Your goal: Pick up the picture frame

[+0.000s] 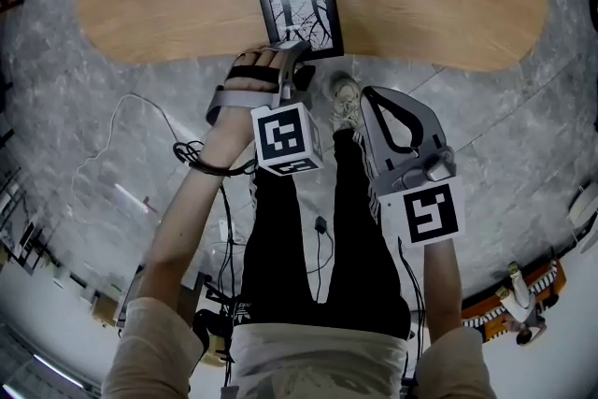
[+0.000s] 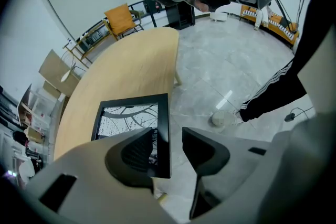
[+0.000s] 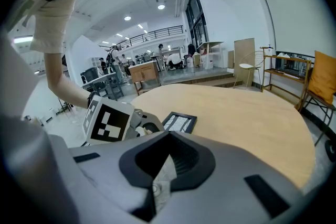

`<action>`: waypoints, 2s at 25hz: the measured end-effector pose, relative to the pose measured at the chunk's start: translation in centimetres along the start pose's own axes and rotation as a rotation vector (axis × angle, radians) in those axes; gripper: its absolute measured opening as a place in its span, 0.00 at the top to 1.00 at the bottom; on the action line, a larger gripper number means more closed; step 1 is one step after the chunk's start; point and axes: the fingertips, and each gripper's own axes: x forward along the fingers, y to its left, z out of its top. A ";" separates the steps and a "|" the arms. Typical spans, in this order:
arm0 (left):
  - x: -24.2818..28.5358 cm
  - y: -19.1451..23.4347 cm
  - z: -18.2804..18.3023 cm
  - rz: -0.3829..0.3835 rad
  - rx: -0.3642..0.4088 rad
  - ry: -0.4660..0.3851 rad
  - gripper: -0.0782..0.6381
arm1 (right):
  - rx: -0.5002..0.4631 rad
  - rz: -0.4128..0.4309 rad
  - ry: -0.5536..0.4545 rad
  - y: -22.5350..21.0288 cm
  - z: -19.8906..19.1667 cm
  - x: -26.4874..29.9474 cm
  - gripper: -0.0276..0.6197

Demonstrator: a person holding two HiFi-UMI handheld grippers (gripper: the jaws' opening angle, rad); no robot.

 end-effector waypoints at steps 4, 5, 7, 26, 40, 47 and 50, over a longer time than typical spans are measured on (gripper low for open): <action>-0.1 0.6 0.0 0.051 0.009 0.010 0.69 | -0.001 -0.003 -0.010 -0.1 0.4 0.0 0.95; -0.1 0.8 0.0 0.068 0.020 0.017 0.73 | -0.003 -0.004 -0.011 -0.1 0.5 0.0 0.95; -0.1 0.9 0.0 0.088 0.041 0.036 0.73 | -0.006 -0.008 -0.011 -0.2 0.6 0.0 0.95; -1.0 1.2 0.8 0.068 0.005 0.055 0.78 | -0.028 -0.017 -0.041 0.3 2.4 0.0 0.95; -11.4 15.9 7.0 0.289 -0.201 -0.079 0.78 | -0.053 -0.257 -0.115 -5.1 17.0 -5.3 0.95; -25.6 27.1 13.0 0.509 -0.297 -0.257 0.78 | -0.027 -0.365 -0.348 -8.7 31.9 -11.5 0.95; -34.0 29.3 15.4 0.580 -0.364 -0.355 0.78 | -0.001 -0.393 -0.443 -8.0 37.5 -16.1 0.95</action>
